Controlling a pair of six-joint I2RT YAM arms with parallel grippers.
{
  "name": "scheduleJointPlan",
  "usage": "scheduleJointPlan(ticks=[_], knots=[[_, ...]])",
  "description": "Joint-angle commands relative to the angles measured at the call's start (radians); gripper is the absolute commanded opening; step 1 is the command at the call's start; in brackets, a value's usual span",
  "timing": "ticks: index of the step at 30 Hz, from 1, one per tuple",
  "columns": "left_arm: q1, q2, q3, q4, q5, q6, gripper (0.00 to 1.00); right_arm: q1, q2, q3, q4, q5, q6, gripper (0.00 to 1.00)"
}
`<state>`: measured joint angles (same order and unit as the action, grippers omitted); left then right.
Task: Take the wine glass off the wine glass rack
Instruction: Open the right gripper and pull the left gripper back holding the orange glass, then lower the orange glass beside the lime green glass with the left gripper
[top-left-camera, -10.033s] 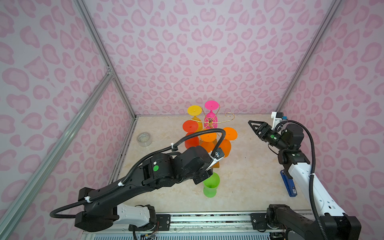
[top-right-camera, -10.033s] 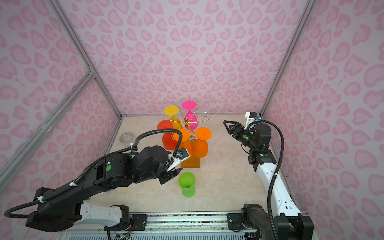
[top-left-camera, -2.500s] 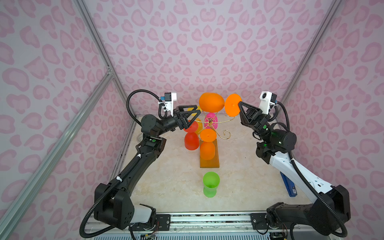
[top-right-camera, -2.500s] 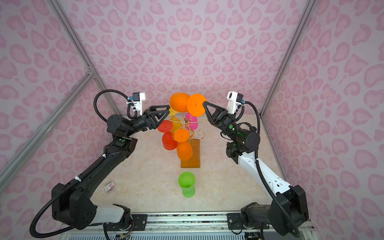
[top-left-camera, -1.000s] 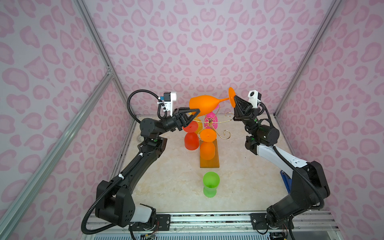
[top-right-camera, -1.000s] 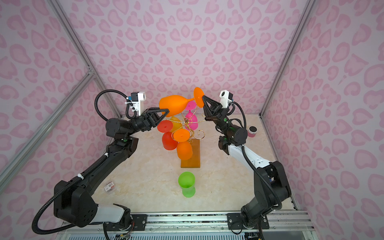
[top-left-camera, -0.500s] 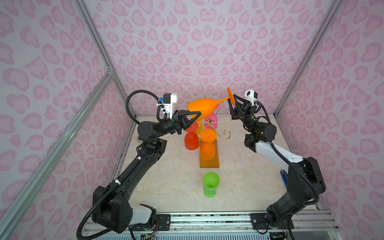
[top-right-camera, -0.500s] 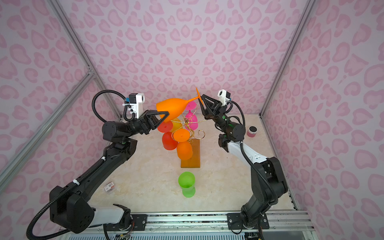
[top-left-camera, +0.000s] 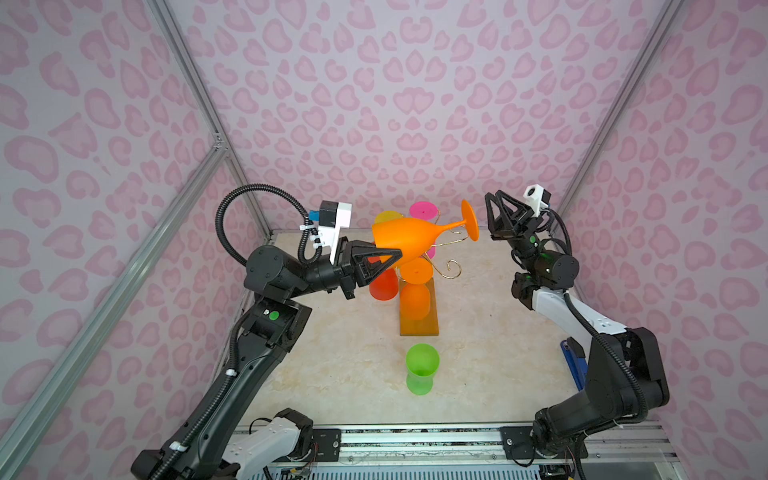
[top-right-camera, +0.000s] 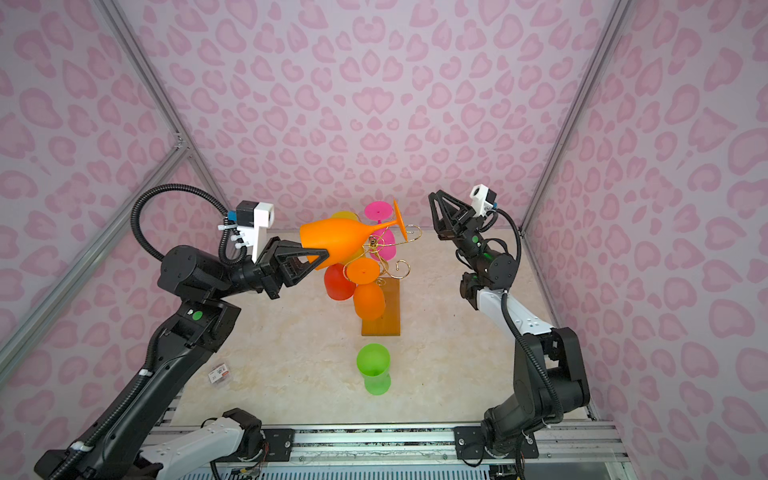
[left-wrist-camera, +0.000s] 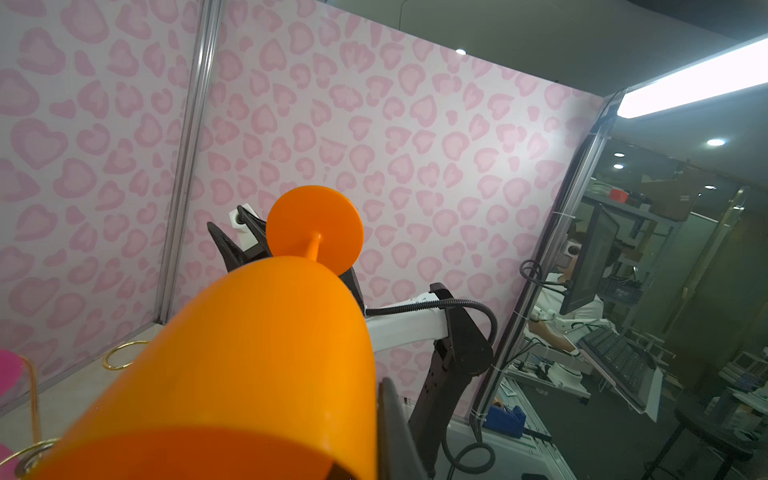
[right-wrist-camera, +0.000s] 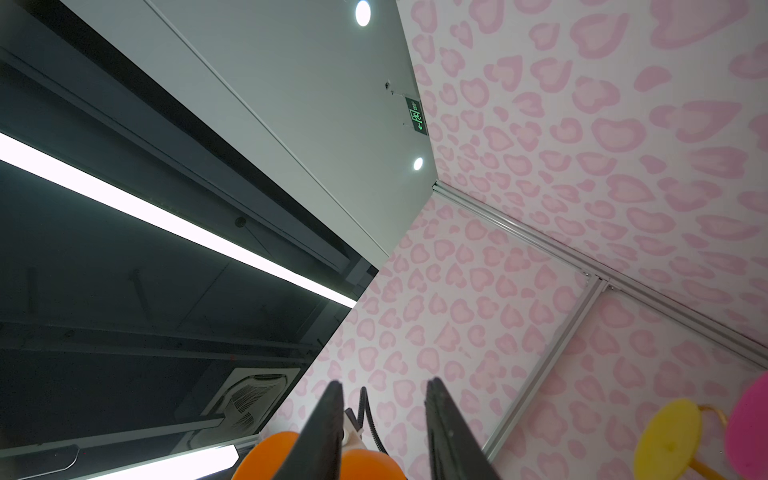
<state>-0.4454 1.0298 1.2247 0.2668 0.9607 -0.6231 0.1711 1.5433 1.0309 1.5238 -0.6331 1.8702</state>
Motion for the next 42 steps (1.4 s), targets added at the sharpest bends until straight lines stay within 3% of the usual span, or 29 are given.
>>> scheduleJointPlan(ticks=[1,11,21,25,29,32,35,38,42], knots=[[-0.006,-0.073,0.015,-0.418,-0.069,0.227,0.01,-0.033,-0.017,-0.027,0.035,-0.030,-0.014,0.34],[-0.011,-0.222,0.062,-0.925,-0.172,0.328,0.01,-0.106,-0.026,-0.070,0.031,-0.060,-0.019,0.34],[-0.012,-0.287,0.086,-1.208,-0.252,0.402,0.01,-0.136,-0.029,-0.088,-0.020,-0.102,-0.058,0.34],[-0.012,-0.301,0.081,-1.295,-0.347,0.448,0.01,-0.154,-0.083,-0.091,-0.220,-0.142,-0.218,0.32],[-0.013,-0.300,0.078,-1.345,-0.409,0.474,0.01,-0.164,-0.180,-0.084,-0.562,-0.150,-0.482,0.32],[-0.013,-0.290,0.064,-1.375,-0.452,0.491,0.01,-0.164,-0.259,-0.067,-0.863,-0.106,-0.710,0.31],[-0.014,-0.267,0.049,-1.410,-0.483,0.509,0.01,-0.164,-0.313,-0.052,-1.052,-0.054,-0.856,0.31],[-0.021,-0.240,0.028,-1.429,-0.515,0.522,0.01,-0.168,-0.341,-0.050,-1.153,-0.019,-0.934,0.31],[-0.046,-0.197,-0.017,-1.431,-0.573,0.511,0.00,-0.178,-0.344,-0.070,-1.166,-0.014,-0.944,0.31]])
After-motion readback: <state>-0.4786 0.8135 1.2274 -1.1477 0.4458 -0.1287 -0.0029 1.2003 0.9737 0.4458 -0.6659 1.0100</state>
